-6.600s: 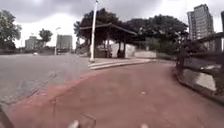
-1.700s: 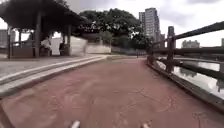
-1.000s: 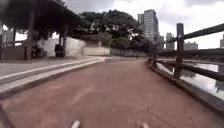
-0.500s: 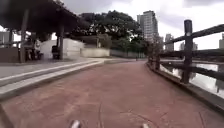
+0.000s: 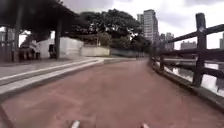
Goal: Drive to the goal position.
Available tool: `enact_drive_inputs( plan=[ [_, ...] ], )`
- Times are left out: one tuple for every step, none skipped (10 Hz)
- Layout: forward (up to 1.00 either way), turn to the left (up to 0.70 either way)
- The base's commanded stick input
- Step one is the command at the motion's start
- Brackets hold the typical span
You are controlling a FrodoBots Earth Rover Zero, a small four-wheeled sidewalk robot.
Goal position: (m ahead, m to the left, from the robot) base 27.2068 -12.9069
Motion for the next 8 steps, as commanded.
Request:
enact_drive_inputs(
  plan=[
    [0.00,0.00],
    [0.00,0.00],
    [0.00,0.00],
    [0.00,0.00],
    [0.00,0.00],
    [0.00,0.00],
    [0.00,0.00],
    [0.05,0.00]
  ],
)
